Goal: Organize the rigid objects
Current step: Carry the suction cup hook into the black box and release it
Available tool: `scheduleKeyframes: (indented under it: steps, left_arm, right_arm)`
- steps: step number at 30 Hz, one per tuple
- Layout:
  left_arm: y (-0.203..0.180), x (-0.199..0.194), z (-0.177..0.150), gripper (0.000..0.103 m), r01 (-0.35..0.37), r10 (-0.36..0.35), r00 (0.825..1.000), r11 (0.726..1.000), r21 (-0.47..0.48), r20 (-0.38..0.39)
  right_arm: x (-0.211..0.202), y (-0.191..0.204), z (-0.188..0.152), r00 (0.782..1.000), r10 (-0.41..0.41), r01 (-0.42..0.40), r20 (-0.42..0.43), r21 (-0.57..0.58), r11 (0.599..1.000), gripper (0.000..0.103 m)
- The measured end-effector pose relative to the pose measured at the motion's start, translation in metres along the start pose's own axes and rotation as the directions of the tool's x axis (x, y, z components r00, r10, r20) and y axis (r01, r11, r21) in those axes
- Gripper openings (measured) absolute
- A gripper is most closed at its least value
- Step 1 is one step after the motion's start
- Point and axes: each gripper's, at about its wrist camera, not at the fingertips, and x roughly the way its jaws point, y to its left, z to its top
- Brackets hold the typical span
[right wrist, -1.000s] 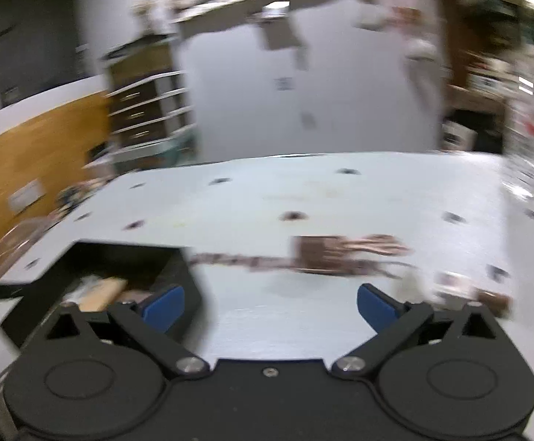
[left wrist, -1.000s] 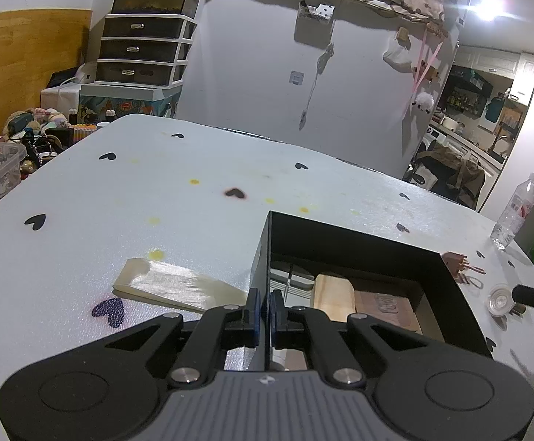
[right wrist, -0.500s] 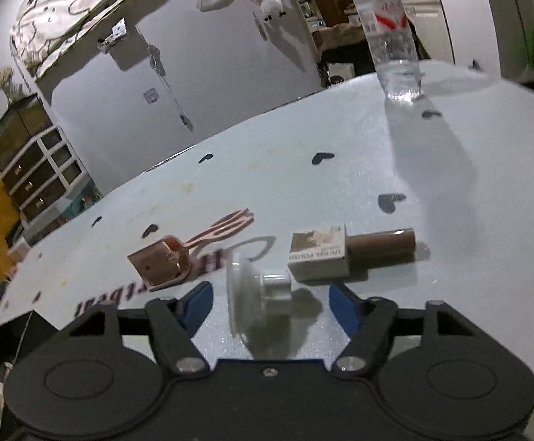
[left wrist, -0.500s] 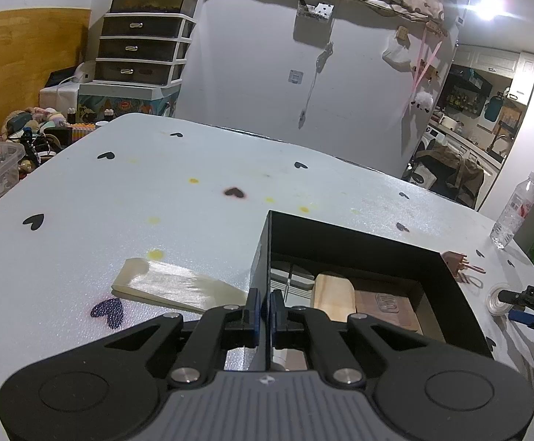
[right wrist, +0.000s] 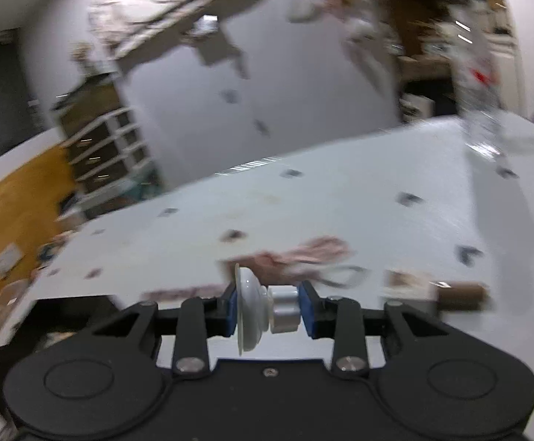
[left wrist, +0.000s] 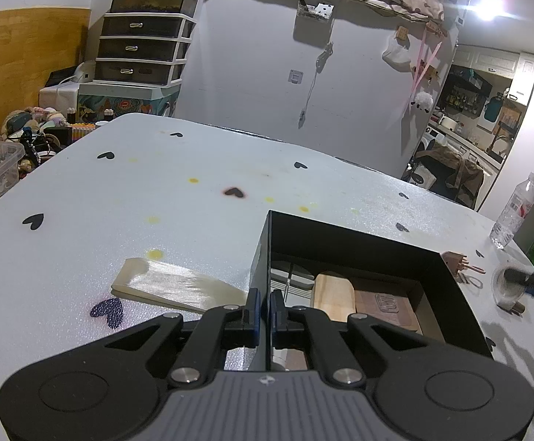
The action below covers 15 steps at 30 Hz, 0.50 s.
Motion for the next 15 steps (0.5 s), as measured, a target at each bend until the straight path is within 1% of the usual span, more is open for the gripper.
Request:
scheduleKeyframes:
  steps: [2, 4, 6, 8, 10, 12, 13, 15]
  left_arm:
    - [0.000, 0.000, 0.000, 0.005, 0.000, 0.000, 1.000, 1.000, -0.001, 0.000]
    - [0.000, 0.000, 0.000, 0.005, 0.000, 0.000, 1.000, 1.000, -0.001, 0.000]
    - [0.000, 0.000, 0.000, 0.005, 0.000, 0.000, 1.000, 1.000, -0.001, 0.000]
    - [0.000, 0.000, 0.000, 0.005, 0.000, 0.000, 1.000, 1.000, -0.001, 0.000]
    - [0.000, 0.000, 0.000, 0.005, 0.000, 0.000, 1.000, 1.000, -0.001, 0.001]
    - [0.000, 0.000, 0.000, 0.005, 0.002, -0.002, 1.000, 1.000, -0.002, 0.001]
    - [0.001, 0.000, 0.001, 0.005, 0.003, -0.003, 1.000, 1.000, -0.004, 0.002]
    - [-0.001, 0.000, 0.000, 0.005, 0.005, -0.005, 1.000, 1.000, -0.004, 0.003]
  right_arm:
    - [-0.007, 0.026, 0.004, 0.998, 0.069, -0.069, 0.002, -0.068, 0.995, 0.034]
    - [-0.013, 0.052, 0.007, 0.991, 0.135, -0.133, -0.001, -0.150, 0.980, 0.034]
    - [-0.017, 0.078, 0.008, 0.977, 0.214, -0.213, -0.022, -0.215, 0.953, 0.034]
    - [-0.019, 0.102, 0.006, 0.961, 0.270, -0.278, -0.068, -0.273, 0.921, 0.034]
    - [-0.017, 0.126, 0.001, 0.943, 0.306, -0.333, -0.131, -0.340, 0.879, 0.034]
    - [-0.013, 0.146, -0.006, 0.924, 0.326, -0.381, -0.200, -0.396, 0.836, 0.034]
    - [-0.009, 0.155, -0.010, 0.915, 0.326, -0.399, -0.236, -0.422, 0.814, 0.034]
    - [0.000, 0.170, -0.018, 0.906, 0.298, -0.413, -0.302, -0.472, 0.779, 0.034]
